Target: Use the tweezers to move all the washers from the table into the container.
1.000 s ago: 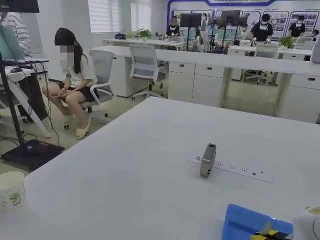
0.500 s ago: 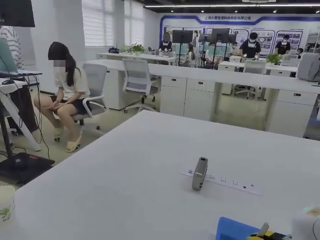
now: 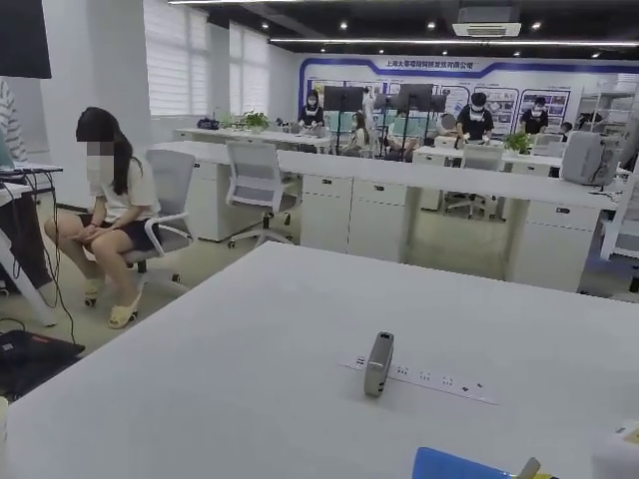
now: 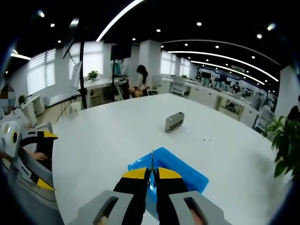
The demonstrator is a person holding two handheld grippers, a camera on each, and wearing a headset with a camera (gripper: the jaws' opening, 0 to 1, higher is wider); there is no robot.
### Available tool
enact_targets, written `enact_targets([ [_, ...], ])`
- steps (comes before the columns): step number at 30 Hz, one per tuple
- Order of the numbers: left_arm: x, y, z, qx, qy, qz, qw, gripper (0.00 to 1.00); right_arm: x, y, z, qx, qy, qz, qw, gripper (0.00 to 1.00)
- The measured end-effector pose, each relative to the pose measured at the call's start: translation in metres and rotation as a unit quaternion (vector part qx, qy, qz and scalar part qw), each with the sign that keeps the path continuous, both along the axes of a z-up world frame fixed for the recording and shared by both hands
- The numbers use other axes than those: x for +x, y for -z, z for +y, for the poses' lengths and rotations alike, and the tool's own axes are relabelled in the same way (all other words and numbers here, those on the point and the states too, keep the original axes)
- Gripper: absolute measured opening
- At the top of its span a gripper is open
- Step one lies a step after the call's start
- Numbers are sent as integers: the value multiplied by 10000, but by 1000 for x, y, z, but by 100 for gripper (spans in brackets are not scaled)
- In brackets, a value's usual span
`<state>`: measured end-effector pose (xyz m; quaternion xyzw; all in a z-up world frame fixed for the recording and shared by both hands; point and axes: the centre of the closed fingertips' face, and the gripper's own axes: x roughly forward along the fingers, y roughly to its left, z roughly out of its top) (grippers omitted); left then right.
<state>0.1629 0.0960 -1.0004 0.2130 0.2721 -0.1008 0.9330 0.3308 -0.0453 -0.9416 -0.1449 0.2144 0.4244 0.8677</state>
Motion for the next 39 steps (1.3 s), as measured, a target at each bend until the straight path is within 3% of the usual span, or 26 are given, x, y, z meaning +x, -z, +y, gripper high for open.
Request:
enact_targets([
  [8, 0, -1, 0, -5, -9, -34, 10000, 92, -26, 21, -8, 80, 154, 229, 9996, 3],
  [16, 1, -1, 0, -22, -2, -54, 10000, 92, -40, 42, -12, 36, 230, 479, 9986, 3],
  [24, 1, 0, 0, 6, 11, -26, 10000, 92, -46, 66, -19, -96, 299, 707, 9970, 3],
  [39, 1, 3, 0, 26, 13, 31, 10000, 91, -48, 81, -22, -90, 351, 916, 9951, 3],
])
